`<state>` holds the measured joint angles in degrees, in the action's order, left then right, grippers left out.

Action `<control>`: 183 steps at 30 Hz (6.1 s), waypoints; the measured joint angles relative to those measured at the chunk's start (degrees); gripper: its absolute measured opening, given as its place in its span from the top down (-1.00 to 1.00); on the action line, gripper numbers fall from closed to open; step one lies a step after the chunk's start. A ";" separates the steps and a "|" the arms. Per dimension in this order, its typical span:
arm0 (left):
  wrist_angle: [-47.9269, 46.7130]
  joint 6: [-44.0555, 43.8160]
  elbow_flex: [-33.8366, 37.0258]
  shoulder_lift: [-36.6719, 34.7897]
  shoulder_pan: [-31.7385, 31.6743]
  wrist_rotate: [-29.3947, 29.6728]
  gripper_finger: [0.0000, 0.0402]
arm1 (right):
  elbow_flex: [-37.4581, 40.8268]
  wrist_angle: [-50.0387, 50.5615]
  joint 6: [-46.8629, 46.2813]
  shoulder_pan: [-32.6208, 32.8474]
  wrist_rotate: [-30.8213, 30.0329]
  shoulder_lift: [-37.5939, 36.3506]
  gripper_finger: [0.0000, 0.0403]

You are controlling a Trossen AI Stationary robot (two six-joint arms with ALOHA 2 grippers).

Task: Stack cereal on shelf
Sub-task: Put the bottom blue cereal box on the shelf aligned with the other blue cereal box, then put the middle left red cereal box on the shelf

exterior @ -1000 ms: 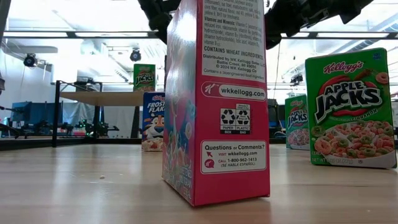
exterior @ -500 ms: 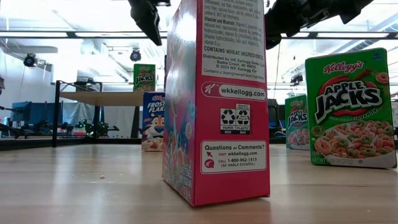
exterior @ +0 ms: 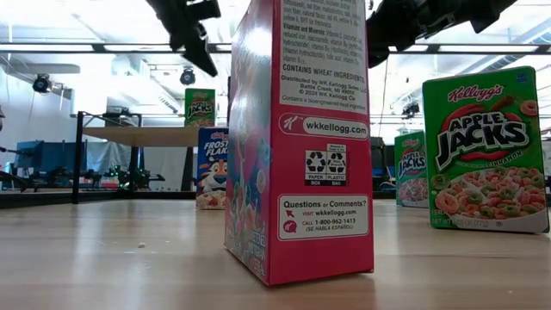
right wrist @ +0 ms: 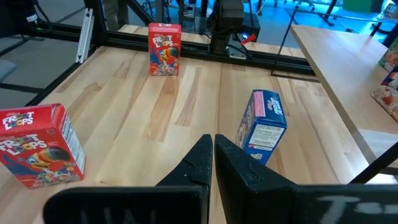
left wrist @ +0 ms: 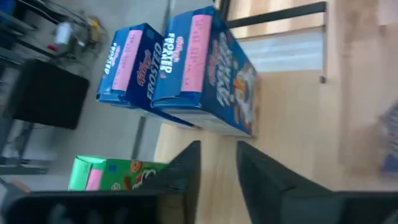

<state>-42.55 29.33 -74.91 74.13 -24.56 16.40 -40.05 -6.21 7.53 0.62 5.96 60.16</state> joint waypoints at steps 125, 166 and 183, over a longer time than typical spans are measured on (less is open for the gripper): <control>-42.71 -166.36 7.60 11.65 70.86 -12.95 -0.18 | 0.00 -15.20 22.11 -2.42 0.03 0.00 0.96; -40.09 -151.18 -2.09 11.47 69.07 3.55 0.25 | 0.00 -15.09 22.14 -2.42 0.02 0.00 0.96; -47.02 -97.39 -16.53 11.47 48.16 11.59 0.25 | 0.00 -13.82 21.42 -2.42 0.02 0.00 0.96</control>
<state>-89.58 -68.05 -91.44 85.60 23.61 27.99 -40.05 -20.03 28.95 -1.80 5.98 60.16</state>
